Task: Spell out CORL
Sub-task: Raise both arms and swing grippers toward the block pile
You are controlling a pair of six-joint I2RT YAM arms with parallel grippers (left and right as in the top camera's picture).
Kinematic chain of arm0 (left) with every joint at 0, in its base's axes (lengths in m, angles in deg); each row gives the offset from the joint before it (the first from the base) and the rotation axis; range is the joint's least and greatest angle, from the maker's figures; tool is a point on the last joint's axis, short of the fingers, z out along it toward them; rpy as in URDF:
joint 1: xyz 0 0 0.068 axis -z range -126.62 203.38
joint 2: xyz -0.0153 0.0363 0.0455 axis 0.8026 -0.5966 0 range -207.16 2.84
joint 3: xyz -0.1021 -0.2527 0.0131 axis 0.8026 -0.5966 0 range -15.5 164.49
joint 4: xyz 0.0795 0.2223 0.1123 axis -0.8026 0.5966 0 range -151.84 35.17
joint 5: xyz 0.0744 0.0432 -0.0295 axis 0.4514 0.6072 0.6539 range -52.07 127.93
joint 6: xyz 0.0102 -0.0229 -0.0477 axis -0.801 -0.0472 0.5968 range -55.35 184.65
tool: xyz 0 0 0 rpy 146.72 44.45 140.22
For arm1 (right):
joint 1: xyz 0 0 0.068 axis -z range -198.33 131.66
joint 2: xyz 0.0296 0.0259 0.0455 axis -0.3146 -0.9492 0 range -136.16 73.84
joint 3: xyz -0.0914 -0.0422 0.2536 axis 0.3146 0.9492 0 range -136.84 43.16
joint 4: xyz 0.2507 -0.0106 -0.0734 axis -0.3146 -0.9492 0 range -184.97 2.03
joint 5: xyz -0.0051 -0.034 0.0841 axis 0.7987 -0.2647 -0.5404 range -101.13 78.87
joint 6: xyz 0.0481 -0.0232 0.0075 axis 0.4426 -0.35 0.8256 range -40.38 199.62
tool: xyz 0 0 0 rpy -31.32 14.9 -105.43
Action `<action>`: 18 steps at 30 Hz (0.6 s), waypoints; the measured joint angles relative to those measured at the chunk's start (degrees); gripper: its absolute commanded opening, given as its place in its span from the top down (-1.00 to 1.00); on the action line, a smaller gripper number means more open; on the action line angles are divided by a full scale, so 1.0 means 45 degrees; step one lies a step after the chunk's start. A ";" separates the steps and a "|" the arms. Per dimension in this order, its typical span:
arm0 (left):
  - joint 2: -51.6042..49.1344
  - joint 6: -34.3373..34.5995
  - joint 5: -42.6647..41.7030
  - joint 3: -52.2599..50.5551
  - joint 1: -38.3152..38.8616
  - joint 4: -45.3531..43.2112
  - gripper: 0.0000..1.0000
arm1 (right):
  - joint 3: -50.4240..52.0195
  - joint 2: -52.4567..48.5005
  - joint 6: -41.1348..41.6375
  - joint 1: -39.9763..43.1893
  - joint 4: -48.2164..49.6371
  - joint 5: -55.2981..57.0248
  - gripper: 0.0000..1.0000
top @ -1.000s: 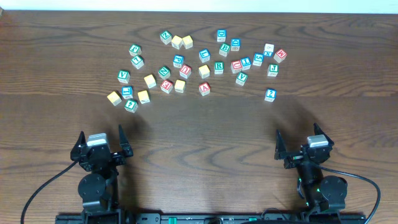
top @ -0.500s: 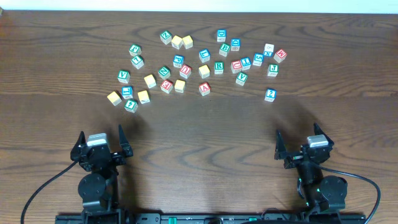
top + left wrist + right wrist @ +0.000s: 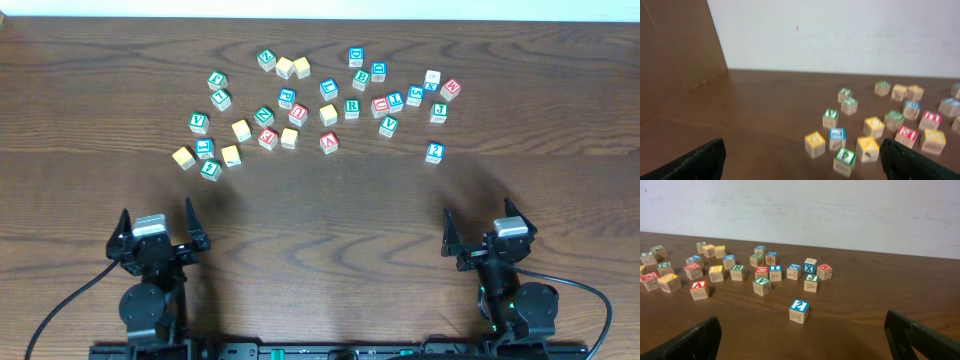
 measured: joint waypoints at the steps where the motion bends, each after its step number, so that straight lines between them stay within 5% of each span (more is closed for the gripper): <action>1: 0.0000 0.0000 0.0000 0.0160 0.0000 -0.0005 -0.96 | 0.0000 0.0005 0.0000 0.0000 0.0000 0.0000 -0.98; 18: -0.4877 0.0024 -0.0175 0.4027 0.0010 0.0306 -0.95 | 0.0000 0.0005 0.0000 0.0000 -0.0005 0.0000 -0.98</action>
